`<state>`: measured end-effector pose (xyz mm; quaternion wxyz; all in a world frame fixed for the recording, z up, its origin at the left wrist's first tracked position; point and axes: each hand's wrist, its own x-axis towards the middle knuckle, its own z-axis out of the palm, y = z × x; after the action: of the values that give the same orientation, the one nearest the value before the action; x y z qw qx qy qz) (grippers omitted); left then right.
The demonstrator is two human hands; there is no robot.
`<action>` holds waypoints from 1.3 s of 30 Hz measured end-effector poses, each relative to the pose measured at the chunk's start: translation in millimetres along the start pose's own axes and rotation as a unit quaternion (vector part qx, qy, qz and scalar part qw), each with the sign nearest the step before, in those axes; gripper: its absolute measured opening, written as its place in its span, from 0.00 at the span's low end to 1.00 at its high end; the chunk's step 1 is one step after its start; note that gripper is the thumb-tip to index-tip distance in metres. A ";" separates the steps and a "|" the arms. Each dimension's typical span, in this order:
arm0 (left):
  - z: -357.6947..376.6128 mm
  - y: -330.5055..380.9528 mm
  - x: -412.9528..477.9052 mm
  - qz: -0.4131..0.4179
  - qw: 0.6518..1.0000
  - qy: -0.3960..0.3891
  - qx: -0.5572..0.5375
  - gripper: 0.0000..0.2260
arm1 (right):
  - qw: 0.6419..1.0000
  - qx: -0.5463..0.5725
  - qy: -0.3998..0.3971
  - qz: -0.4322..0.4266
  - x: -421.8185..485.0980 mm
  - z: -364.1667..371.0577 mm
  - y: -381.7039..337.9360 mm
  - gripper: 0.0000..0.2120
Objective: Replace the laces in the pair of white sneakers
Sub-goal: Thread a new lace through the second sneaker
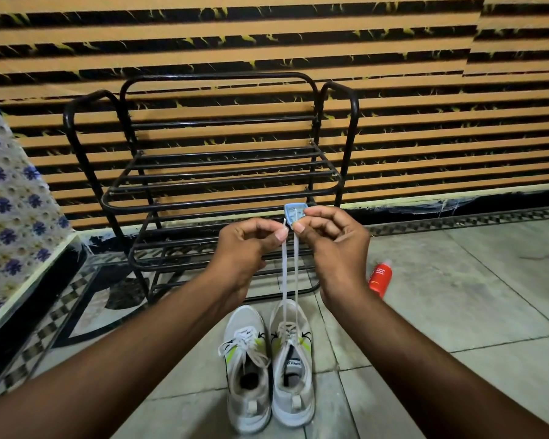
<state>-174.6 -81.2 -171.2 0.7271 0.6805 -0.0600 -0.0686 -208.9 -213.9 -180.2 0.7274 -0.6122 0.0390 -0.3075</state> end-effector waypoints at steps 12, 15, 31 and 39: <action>-2.3 -0.7 0.4 -0.003 1.000 0.001 0.000 0.03 | 1.000 -0.002 0.001 -0.008 -0.2 0.1 1.5 0.12; -3.4 -1.4 0.8 -0.001 1.000 0.002 -0.001 0.02 | 1.000 -0.002 -0.001 -0.009 -0.3 -0.9 2.3 0.12; -9.1 -41.5 11.9 -0.045 0.997 -0.014 0.056 0.02 | 0.998 -0.048 0.012 0.023 -5.6 -36.2 39.8 0.09; -19.5 -131.1 27.1 -0.122 0.945 -0.083 0.291 0.06 | 0.968 -0.250 -0.015 0.025 -25.7 -69.9 116.5 0.10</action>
<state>-146.7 -75.4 -303.4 0.4763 0.8564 -0.0538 -0.1920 -213.4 -254.6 -312.3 0.5595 -0.7779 0.1185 -0.2604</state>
